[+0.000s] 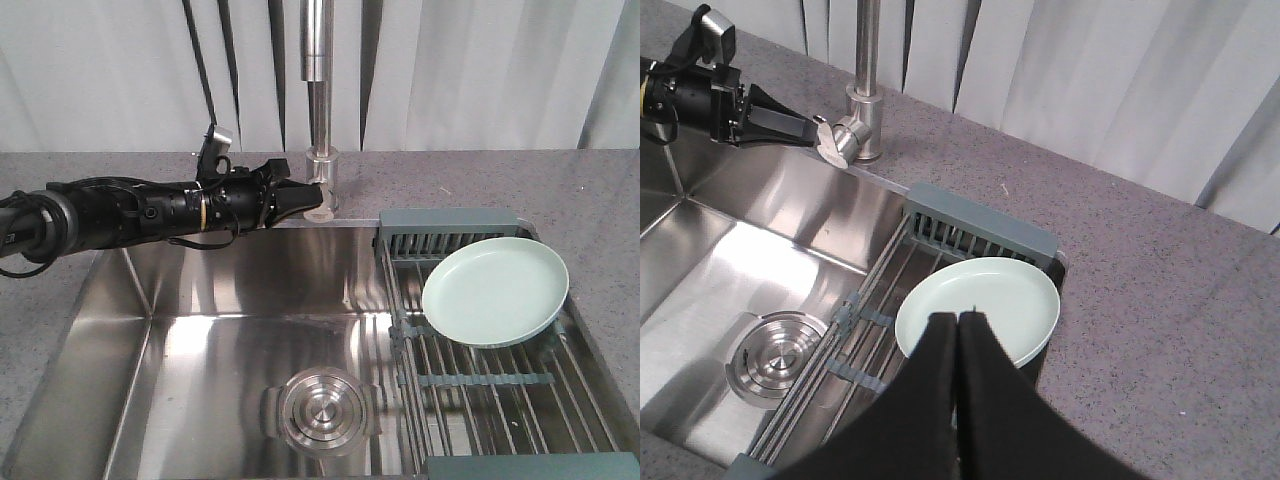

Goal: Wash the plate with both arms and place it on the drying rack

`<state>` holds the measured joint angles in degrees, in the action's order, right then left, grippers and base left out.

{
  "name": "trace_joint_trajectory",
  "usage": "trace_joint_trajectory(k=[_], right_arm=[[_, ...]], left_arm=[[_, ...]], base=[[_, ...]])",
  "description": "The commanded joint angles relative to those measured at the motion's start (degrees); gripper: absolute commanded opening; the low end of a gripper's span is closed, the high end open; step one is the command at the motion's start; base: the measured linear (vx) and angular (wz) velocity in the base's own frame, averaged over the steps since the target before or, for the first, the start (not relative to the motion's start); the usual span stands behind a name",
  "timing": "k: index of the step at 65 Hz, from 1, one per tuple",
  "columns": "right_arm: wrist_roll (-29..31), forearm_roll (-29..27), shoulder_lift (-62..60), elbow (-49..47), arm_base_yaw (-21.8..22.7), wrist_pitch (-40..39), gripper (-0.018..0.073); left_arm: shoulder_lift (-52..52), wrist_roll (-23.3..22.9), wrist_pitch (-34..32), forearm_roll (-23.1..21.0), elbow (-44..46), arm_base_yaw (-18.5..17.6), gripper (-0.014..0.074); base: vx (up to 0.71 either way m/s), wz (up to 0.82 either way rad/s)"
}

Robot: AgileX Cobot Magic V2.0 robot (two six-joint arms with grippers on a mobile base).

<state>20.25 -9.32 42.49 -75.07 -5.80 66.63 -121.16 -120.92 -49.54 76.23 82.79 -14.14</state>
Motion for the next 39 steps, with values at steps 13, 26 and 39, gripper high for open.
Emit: trace_joint_trajectory(k=[13, 26, 39], right_arm=[[0.2, 0.0, 0.3, -1.7, 0.3, -3.8, -0.0007], [0.2, 0.0, 0.3, -1.7, 0.3, -3.8, -0.0007], [0.2, 0.0, 0.3, -1.7, 0.3, -3.8, -0.0007]], left_arm=[[2.3, -0.3, -0.4, -6.0, 2.8, -0.3, -0.0006], [0.4, -0.3, -2.2, -10.0, 2.8, -0.3, -0.0006], [0.2, -0.3, -1.5, -10.1, 2.8, -0.3, -0.0006]], base=[[0.0, 0.0], [0.0, 0.0], [0.0, 0.0]])
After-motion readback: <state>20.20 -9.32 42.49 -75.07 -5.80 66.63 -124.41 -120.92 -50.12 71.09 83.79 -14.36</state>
